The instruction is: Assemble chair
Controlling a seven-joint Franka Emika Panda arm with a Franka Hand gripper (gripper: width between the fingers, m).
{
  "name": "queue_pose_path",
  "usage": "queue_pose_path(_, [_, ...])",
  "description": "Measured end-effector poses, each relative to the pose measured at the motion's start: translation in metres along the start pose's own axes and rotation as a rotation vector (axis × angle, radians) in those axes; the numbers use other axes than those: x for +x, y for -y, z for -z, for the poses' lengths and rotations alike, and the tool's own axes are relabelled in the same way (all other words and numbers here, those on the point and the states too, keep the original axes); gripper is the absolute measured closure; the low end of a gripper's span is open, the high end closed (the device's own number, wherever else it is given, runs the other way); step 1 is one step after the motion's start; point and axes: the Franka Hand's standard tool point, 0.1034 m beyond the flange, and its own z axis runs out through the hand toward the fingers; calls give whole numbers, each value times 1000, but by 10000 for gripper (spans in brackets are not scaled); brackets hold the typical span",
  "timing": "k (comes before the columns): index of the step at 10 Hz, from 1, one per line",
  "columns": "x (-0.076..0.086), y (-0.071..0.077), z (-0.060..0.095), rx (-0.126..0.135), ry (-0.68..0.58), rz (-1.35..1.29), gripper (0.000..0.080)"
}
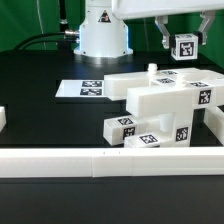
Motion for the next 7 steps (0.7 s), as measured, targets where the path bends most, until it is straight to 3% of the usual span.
queue_pose_path(3, [2, -3, 0, -4, 0, 21, 515])
queue_pose_path(5, [36, -13, 7, -18, -17, 138, 515])
queue_pose_path(7, [57, -11, 6, -34, 4, 182, 515])
